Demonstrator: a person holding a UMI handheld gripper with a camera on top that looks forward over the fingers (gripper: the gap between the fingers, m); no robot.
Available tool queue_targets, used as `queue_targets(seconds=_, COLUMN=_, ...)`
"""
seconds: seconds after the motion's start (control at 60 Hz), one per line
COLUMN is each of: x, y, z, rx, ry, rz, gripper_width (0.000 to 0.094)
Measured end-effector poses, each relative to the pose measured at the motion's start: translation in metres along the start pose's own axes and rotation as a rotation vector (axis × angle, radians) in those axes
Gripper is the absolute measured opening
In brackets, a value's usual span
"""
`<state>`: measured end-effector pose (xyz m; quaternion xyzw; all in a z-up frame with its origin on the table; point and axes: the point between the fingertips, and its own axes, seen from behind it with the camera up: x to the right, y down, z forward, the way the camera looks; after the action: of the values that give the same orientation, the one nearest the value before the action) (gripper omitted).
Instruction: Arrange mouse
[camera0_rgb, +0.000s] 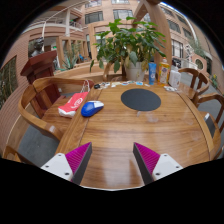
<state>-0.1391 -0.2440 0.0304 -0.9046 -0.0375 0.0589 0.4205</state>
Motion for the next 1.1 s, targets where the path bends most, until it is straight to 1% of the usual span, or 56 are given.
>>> queue_targets(seconds=0.117, x=-0.054, y=-0.023, z=0.044, rx=0.009, ry=-0.060, rz=-0.006, gripper_width=0.0857)
queue_targets(seconds=0.317, x=-0.095, y=-0.062, z=0.119, rx=0.022, ry=-0.059, rz=-0.030, gripper_width=0.0850)
queue_targets(seconds=0.383, x=-0.104, y=-0.063, z=0.139, rx=-0.019, ry=-0.058, rz=-0.027, gripper_width=0.0845)
queue_targets(seconds=0.467, x=-0.113, y=-0.074, z=0.160, rx=-0.027, ry=-0.067, rz=0.002, gripper_width=0.0840)
queue_targets(seconds=0.517, x=-0.114, y=-0.081, z=0.172, rx=-0.023, ry=-0.047, rz=0.000, gripper_width=0.0843)
queue_targets(seconds=0.633, x=-0.111, y=-0.095, z=0.193, rx=-0.017, ry=0.008, rz=-0.017, gripper_width=0.0804)
queue_targets(seconds=0.683, x=-0.110, y=-0.100, z=0.201, rx=-0.015, ry=0.033, rz=-0.018, gripper_width=0.0775)
queue_targets(seconds=0.783, x=-0.103, y=-0.109, z=0.212, rx=-0.009, ry=0.085, rz=-0.030, gripper_width=0.0678)
queue_targets(seconds=0.833, x=-0.105, y=-0.113, z=0.218, rx=-0.003, ry=0.084, rz=-0.020, gripper_width=0.0588)
queue_targets(seconds=1.1, x=-0.101, y=-0.125, z=0.225, rx=0.027, ry=0.091, rz=-0.041, gripper_width=0.0391)
